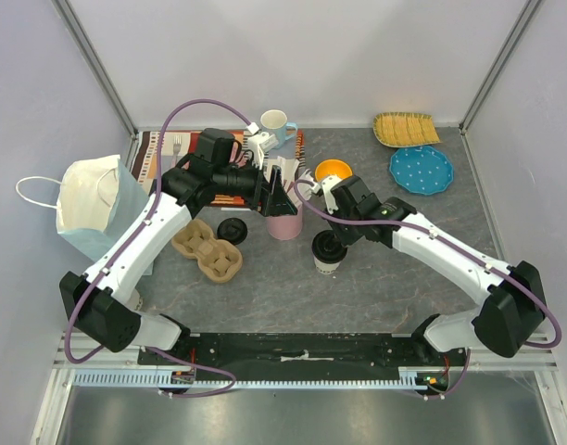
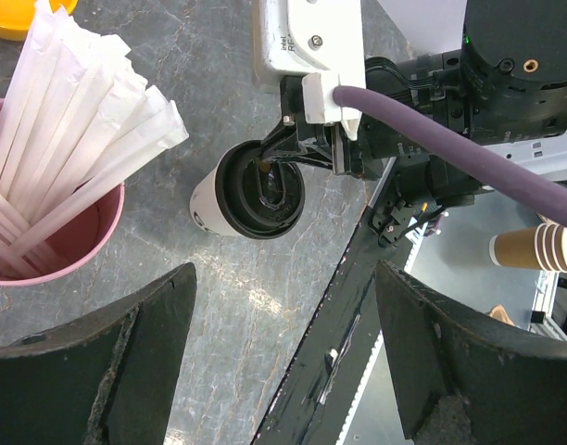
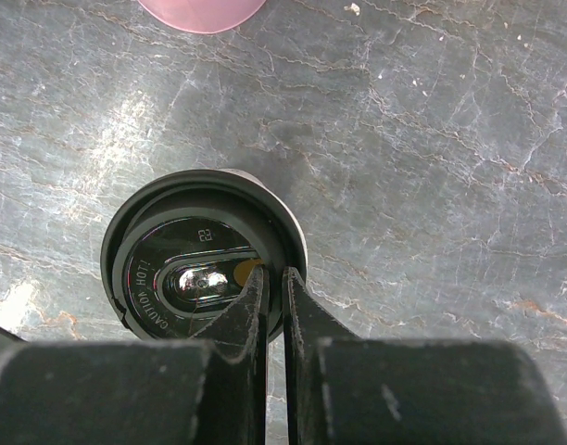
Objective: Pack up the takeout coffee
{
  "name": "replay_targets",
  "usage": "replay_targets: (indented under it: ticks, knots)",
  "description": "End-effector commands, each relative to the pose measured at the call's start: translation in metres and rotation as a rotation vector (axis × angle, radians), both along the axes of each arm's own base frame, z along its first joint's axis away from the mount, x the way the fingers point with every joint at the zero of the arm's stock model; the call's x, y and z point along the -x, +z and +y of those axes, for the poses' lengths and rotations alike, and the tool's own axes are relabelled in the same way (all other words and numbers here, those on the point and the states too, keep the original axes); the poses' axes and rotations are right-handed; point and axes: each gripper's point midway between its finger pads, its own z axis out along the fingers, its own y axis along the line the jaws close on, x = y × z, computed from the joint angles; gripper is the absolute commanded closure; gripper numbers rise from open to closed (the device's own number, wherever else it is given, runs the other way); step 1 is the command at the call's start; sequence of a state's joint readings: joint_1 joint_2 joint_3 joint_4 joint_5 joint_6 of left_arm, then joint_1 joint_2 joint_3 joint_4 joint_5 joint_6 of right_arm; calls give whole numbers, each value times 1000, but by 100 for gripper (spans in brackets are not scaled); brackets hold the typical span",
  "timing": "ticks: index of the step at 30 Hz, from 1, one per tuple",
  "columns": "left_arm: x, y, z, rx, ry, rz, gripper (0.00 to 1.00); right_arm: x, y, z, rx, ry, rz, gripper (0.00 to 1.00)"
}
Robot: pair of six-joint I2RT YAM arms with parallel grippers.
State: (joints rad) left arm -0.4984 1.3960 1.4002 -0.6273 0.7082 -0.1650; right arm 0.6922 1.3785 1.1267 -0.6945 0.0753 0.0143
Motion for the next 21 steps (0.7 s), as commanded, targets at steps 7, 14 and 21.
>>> replay_targets:
  ticks: [7,14,21]
  knots:
    - [-6,10,1,10,-15,-54,16,-7,11,10,-15,15,-39,89]
    - [-7,9,1,9,-15,-50,16,-5,11,9,-13,16,-36,68]
    - [-6,9,1,7,-19,-55,16,-7,19,10,-25,15,-52,58]
